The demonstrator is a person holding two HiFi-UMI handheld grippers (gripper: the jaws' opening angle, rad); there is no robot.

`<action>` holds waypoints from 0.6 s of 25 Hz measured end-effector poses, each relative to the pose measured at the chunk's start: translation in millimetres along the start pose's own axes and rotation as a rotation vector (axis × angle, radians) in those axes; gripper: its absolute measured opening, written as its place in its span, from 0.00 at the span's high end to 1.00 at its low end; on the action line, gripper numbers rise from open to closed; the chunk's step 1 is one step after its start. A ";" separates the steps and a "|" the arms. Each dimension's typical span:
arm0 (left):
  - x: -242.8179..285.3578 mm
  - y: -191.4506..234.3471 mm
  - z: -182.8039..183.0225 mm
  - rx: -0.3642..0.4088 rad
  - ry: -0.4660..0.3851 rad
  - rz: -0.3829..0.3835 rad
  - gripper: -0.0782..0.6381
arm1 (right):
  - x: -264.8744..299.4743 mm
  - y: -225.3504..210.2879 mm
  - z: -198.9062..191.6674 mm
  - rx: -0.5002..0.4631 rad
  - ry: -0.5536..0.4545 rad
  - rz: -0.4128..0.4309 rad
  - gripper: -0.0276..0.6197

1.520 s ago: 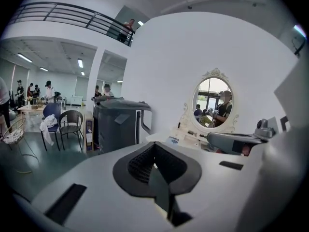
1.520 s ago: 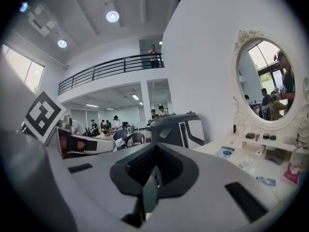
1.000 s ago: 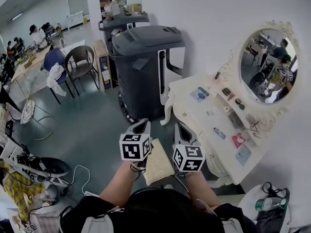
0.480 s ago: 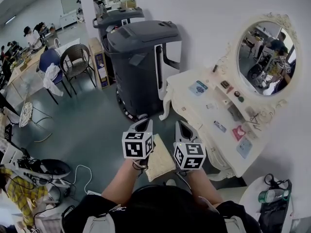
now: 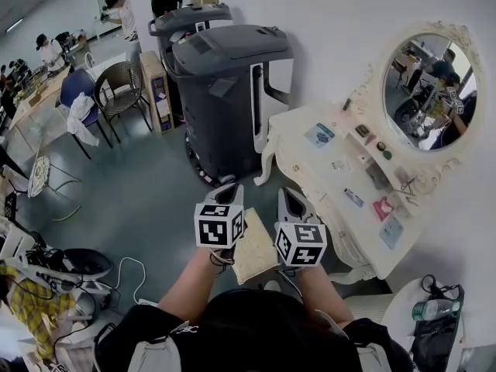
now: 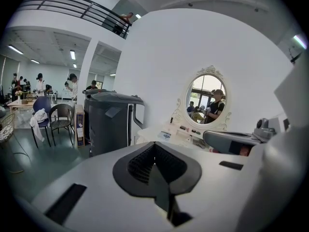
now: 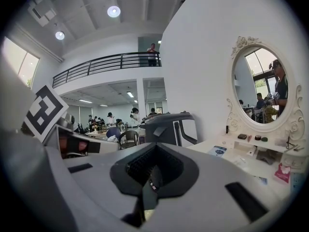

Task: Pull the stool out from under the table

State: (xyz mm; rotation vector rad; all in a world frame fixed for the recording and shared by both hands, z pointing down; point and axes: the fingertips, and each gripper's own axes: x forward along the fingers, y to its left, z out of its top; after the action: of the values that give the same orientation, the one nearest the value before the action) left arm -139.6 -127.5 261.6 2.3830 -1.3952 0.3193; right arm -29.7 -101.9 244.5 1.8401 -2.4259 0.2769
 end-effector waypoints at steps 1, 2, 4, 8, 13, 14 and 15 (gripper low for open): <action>0.1 1.0 0.7 0.001 0.000 -0.001 0.88 | 1.1 1.2 0.5 -0.001 0.000 0.001 0.95; 0.2 1.6 1.3 0.001 0.000 -0.002 0.88 | 1.9 2.2 1.1 -0.002 0.000 0.001 0.95; 0.1 2.6 2.0 0.003 0.000 -0.005 0.88 | 3.1 3.8 1.9 -0.003 -0.001 0.000 0.95; 2.2 5.2 -0.4 0.005 0.008 -0.005 0.88 | 6.2 5.2 0.0 -0.006 0.004 -0.001 0.95; 8.4 4.2 -3.8 0.006 0.020 -0.009 0.88 | 9.0 2.7 -2.5 -0.009 0.011 -0.001 0.95; 9.6 3.1 -4.0 0.008 0.022 -0.011 0.88 | 9.3 1.8 -2.6 -0.009 0.012 -0.001 0.95; 10.7 2.0 -4.2 0.009 0.023 -0.013 0.88 | 9.7 0.8 -2.6 -0.009 0.012 -0.002 0.95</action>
State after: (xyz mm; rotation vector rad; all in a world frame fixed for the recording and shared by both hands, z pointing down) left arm -136.2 -135.2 269.7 2.3869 -1.3702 0.3497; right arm -33.2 -110.3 248.7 1.8310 -2.4134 0.2755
